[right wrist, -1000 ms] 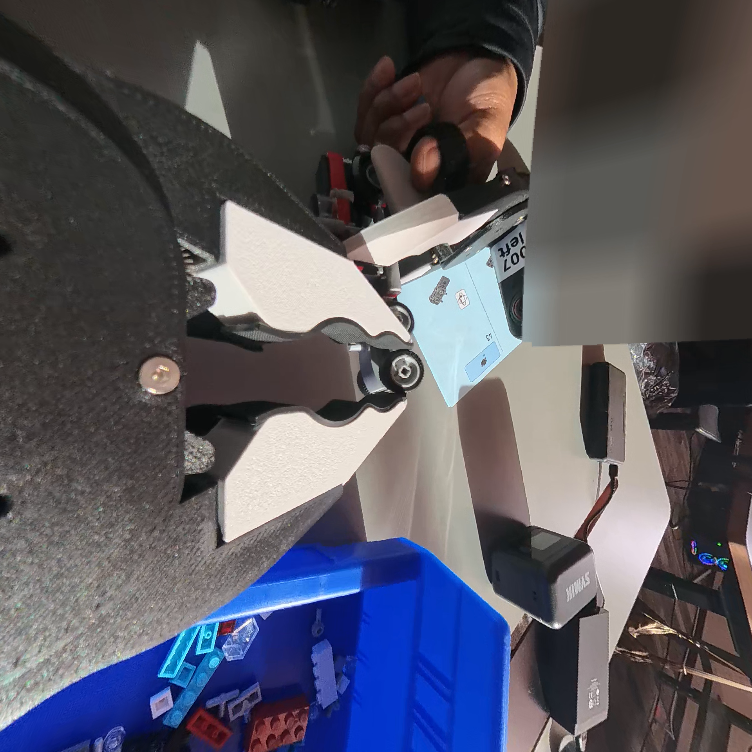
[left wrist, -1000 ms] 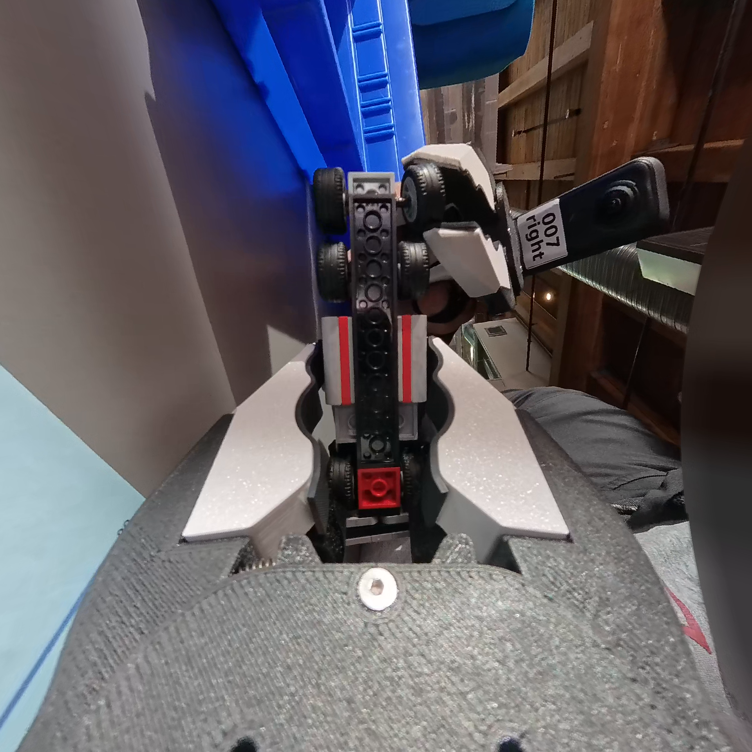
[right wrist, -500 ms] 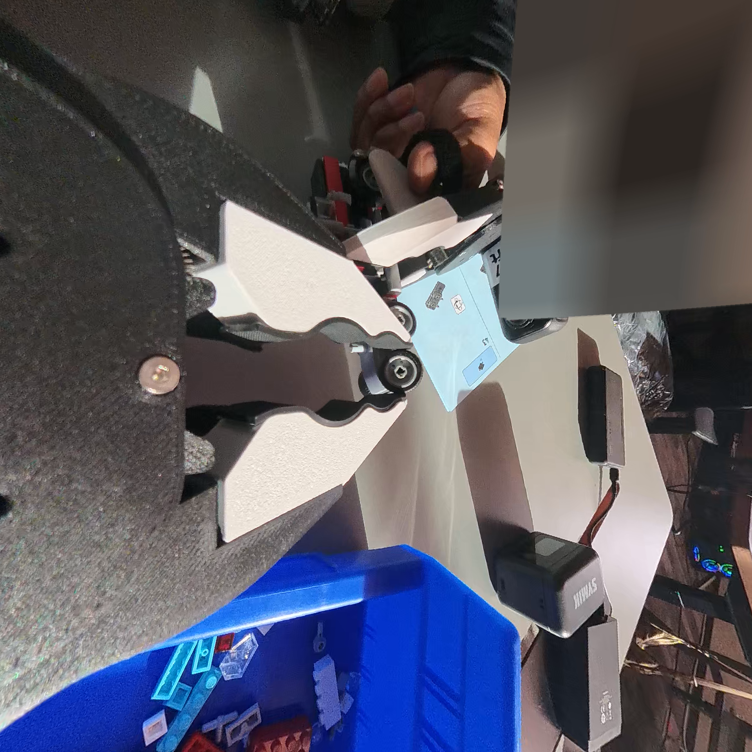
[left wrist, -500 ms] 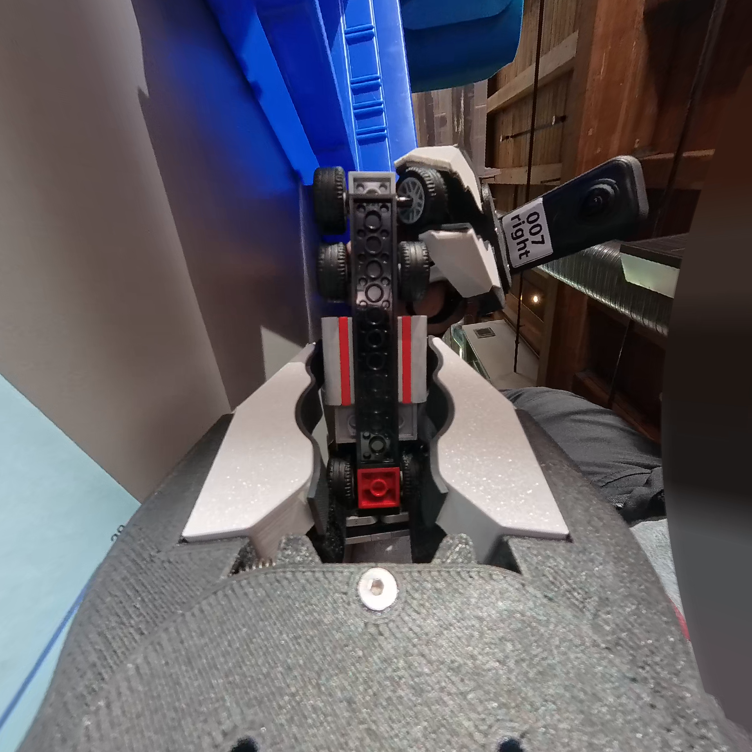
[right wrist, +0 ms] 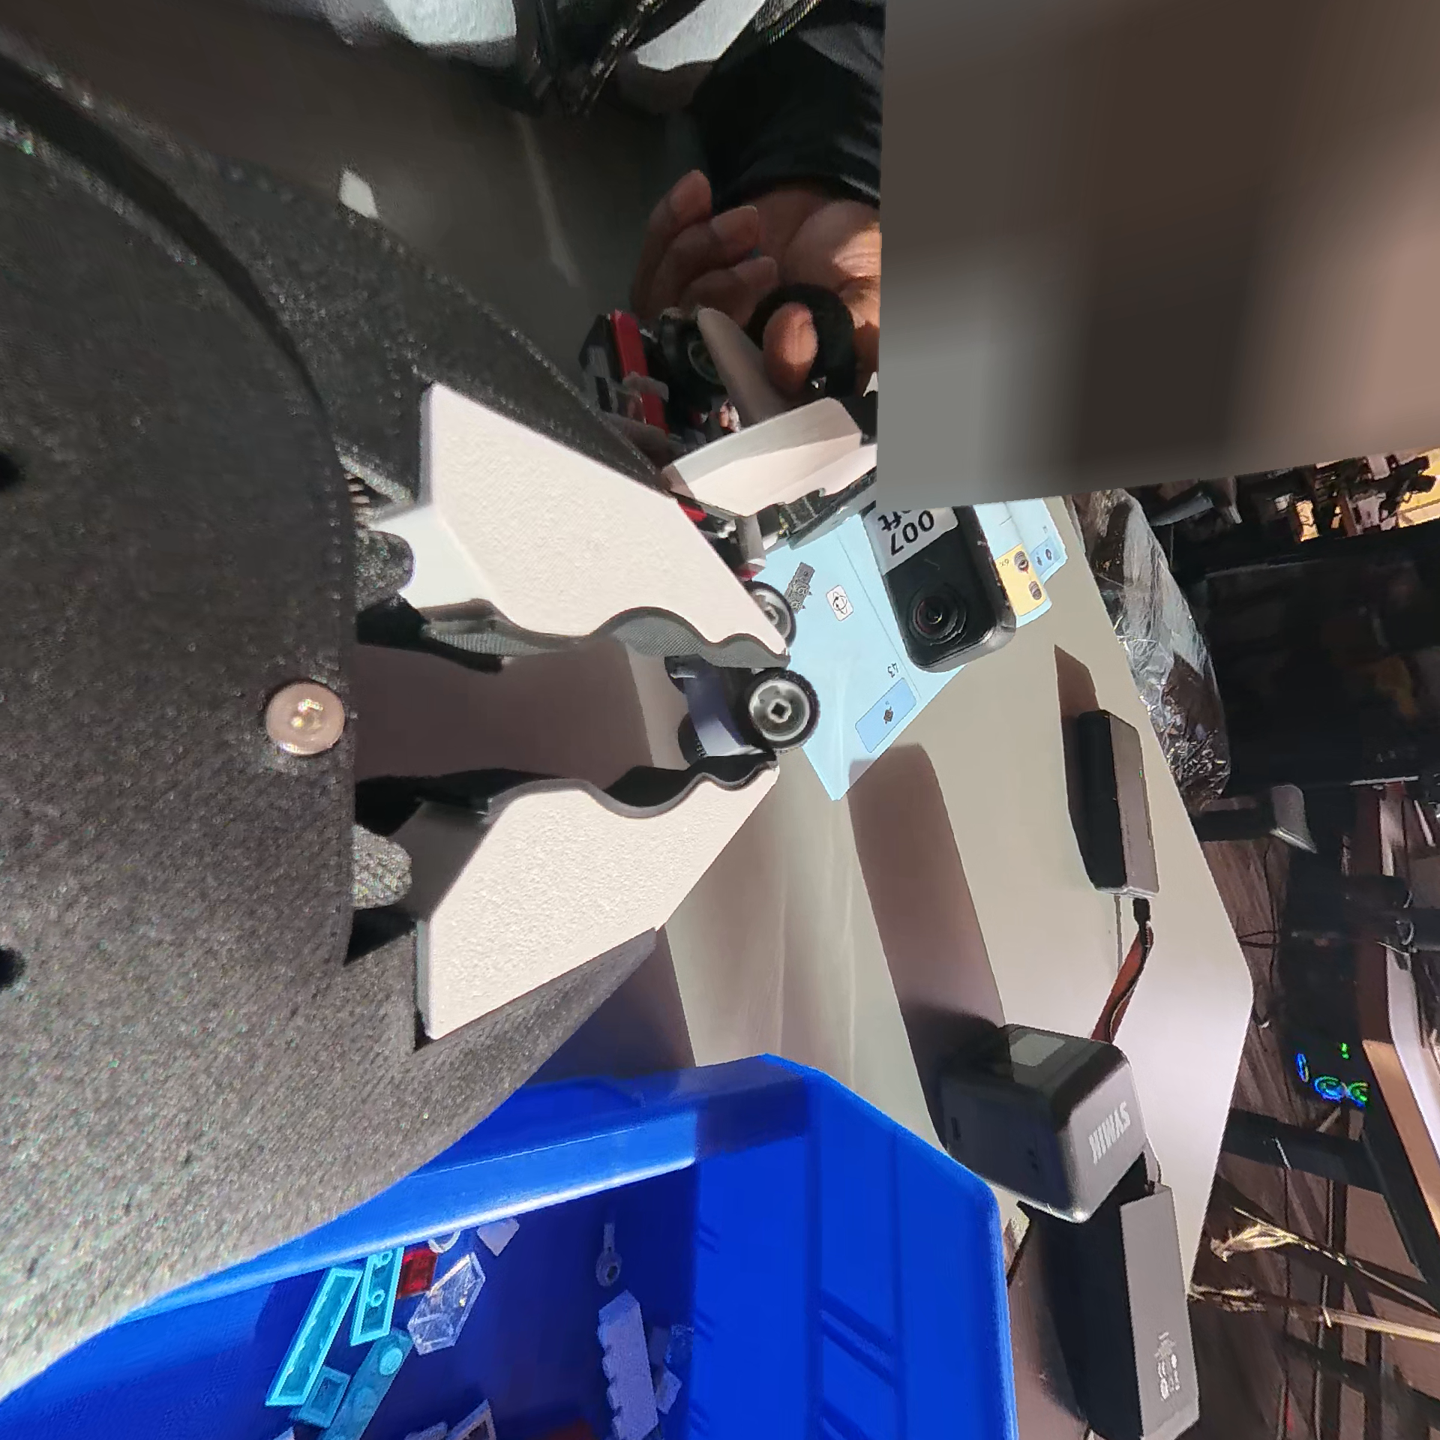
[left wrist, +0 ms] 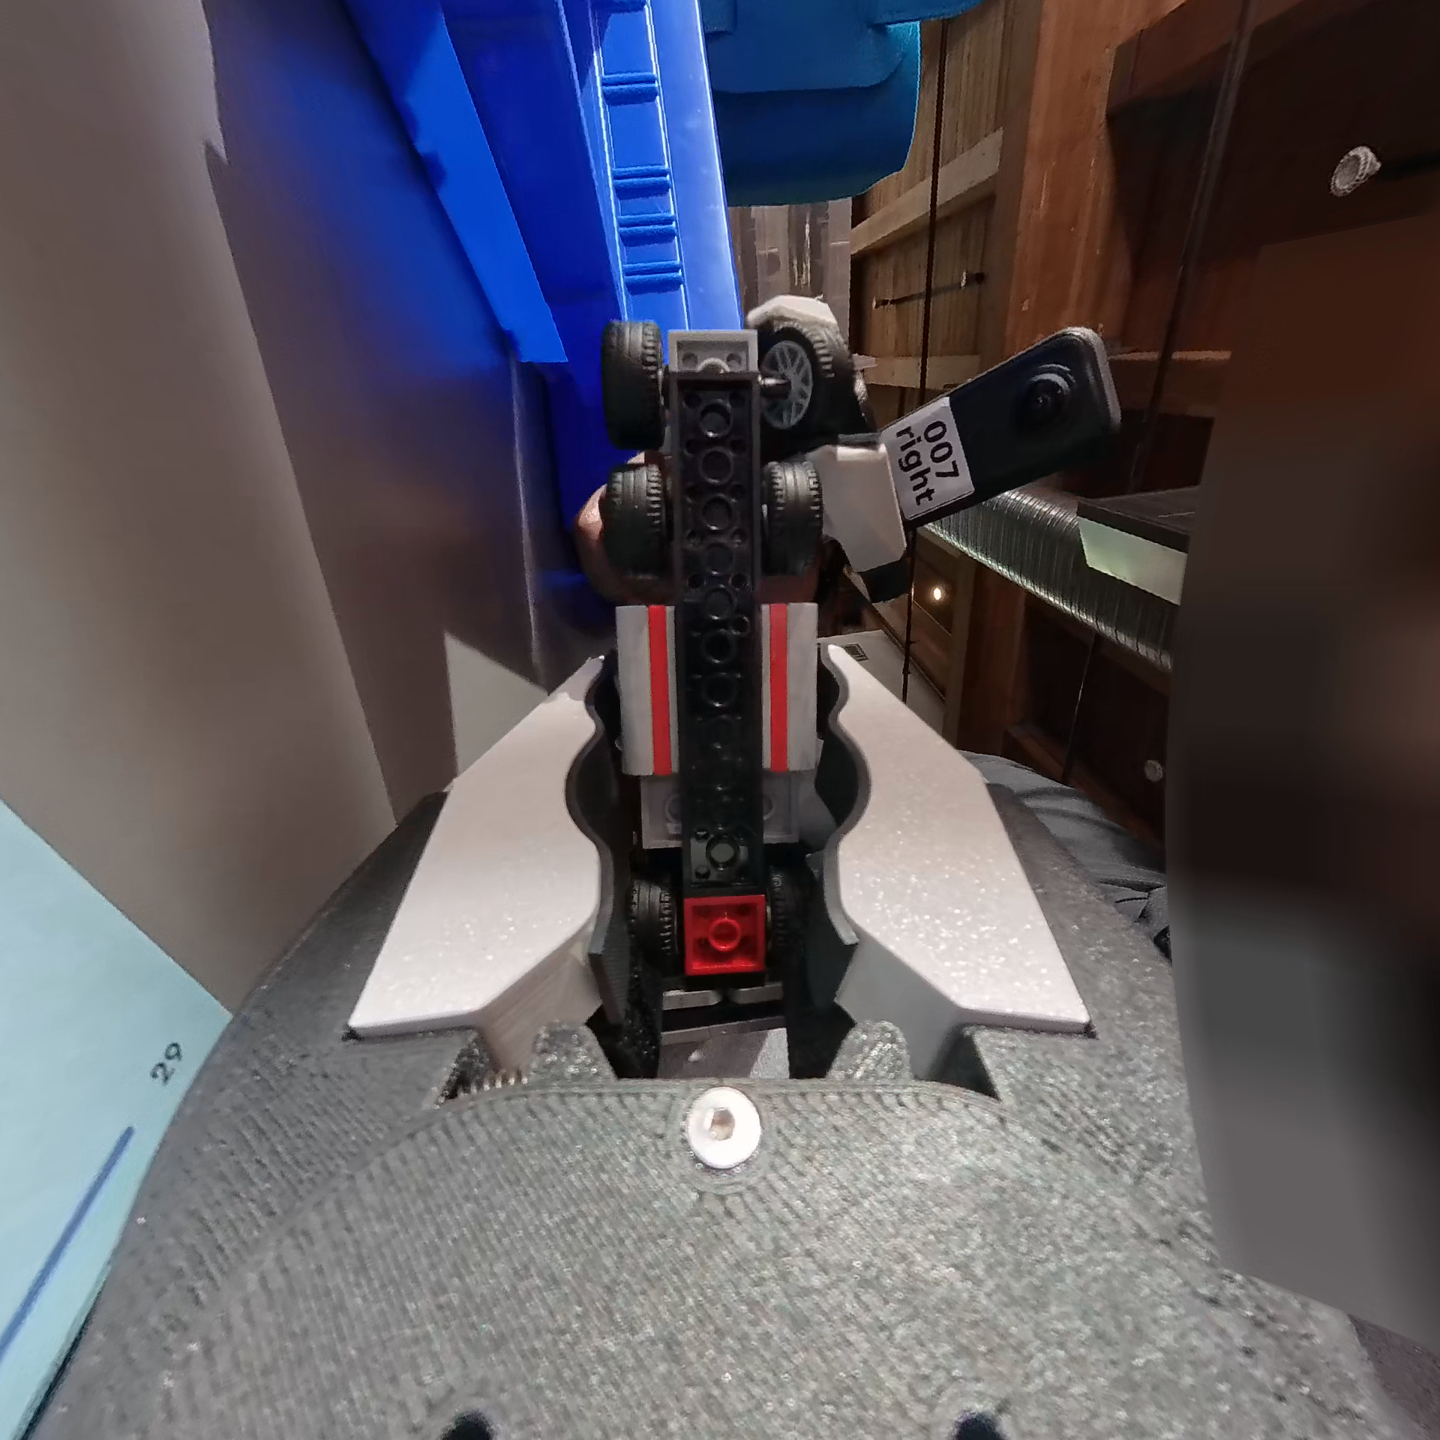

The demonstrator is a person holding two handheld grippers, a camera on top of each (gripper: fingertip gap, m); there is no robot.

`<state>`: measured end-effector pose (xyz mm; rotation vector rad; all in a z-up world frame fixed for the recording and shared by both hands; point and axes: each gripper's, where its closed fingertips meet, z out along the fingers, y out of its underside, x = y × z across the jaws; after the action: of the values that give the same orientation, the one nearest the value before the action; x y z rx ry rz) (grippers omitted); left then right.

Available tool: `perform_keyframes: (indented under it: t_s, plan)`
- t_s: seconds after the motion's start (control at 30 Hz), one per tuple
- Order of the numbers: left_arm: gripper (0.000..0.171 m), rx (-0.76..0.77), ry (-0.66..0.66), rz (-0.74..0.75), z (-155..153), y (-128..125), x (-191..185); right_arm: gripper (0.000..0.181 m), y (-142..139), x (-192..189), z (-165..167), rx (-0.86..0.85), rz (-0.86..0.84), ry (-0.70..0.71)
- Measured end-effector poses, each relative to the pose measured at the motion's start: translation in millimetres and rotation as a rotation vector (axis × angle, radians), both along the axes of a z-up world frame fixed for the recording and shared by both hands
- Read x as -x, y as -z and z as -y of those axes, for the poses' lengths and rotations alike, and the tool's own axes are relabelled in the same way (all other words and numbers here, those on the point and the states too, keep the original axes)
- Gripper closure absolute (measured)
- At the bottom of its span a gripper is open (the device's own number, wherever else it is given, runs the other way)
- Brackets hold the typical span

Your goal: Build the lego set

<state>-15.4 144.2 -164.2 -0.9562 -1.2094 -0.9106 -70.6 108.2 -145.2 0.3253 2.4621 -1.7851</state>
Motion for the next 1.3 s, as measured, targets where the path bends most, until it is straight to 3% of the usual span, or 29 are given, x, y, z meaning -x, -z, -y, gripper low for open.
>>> perform_keyframes:
  t_s: [0.37,0.63,0.77,0.97,1.3]
  plan:
    - [0.121,-0.006,-0.004,-0.011,1.4,-1.9,0.9,0.149,-6.6,0.3,-1.6,0.046,0.076,-0.007]
    - [0.121,0.022,-0.011,-0.072,3.5,-6.2,2.0,0.117,-10.8,2.8,-2.8,0.167,0.585,-0.006]
    - [0.121,0.010,-0.009,-0.091,3.4,-10.9,1.2,0.100,-3.7,2.4,-1.7,0.143,0.706,0.010]
    - [0.121,0.007,0.000,-0.083,1.3,-10.0,-0.6,0.107,7.0,6.8,-2.6,0.100,0.706,0.061]
    - [0.121,0.021,0.009,-0.115,0.8,-11.9,-2.1,0.107,-2.7,-4.9,0.8,0.154,0.810,-0.021]
